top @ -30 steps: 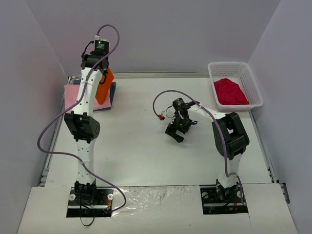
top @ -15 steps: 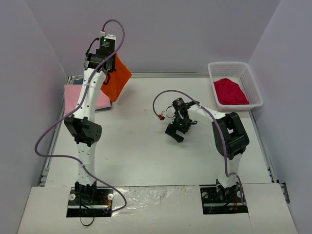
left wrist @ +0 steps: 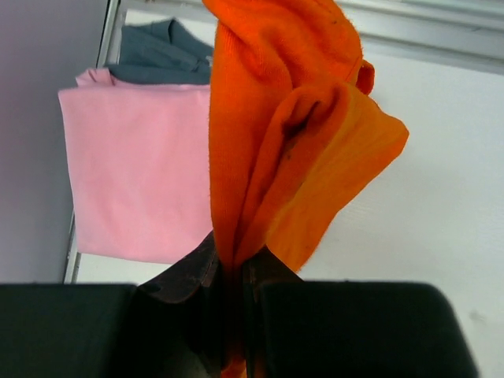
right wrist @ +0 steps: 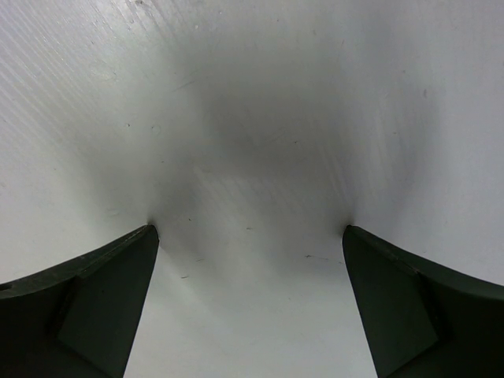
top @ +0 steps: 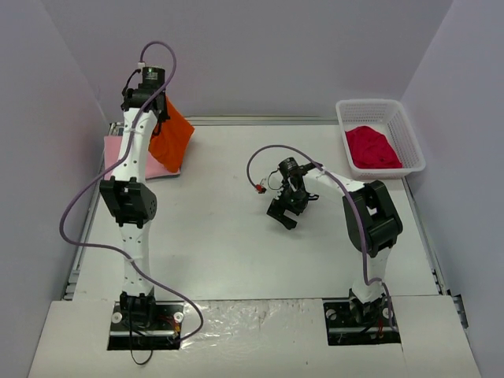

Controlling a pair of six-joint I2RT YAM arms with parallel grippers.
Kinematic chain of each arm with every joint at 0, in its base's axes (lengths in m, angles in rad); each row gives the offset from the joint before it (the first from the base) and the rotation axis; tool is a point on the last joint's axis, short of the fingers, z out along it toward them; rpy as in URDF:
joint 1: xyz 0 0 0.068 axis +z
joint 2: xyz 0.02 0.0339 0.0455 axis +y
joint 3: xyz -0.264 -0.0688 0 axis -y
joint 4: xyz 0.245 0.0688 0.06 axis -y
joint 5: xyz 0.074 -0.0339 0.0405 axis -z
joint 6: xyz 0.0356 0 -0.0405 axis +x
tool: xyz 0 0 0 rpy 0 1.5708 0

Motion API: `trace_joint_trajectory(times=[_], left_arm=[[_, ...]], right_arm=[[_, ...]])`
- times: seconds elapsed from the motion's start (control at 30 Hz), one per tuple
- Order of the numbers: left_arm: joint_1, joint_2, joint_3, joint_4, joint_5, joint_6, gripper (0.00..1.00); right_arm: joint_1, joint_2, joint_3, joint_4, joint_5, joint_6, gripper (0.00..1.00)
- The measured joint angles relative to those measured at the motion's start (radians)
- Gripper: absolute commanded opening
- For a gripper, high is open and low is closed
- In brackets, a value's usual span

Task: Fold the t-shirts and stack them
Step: Put the neatly folded tshirt into the corner of the board with the left arm

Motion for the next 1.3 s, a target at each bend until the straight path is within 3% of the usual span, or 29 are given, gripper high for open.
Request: trace_joint_trajectory(times=[0.2, 0.37, 0.5, 0.67, 0.87, 1.3], left_arm=[[0.088, 0.190, 0.005, -0.011, 0.018, -0.016, 0.02], [0.102, 0.221, 0.020, -0.031, 0.021, -0.016, 0.02], [0.105, 0.187, 0.010, -0.013, 0.025, -0.016, 0.02], [0.116, 0.065, -0.176, 0.052, 0.038, -0.017, 0.02], [0.157, -0.015, -0.291, 0.112, 0.047, -0.015, 0.02], [0.187, -0.040, -0.418, 0.214, 0.023, 0.028, 0.02]], right_arm=[[-0.001, 0.003, 0.000, 0.000, 0.000, 0.000, 1.00], [-0.002, 0.005, 0.002, -0.001, 0.001, 0.000, 1.00], [-0.002, 0.010, 0.007, -0.006, 0.005, 0.003, 1.00], [-0.002, 0.014, 0.011, -0.010, 0.008, 0.006, 1.00], [-0.002, 0.015, 0.012, -0.011, 0.009, 0.008, 1.00], [-0.002, 0.016, 0.012, -0.011, 0.009, 0.008, 1.00]])
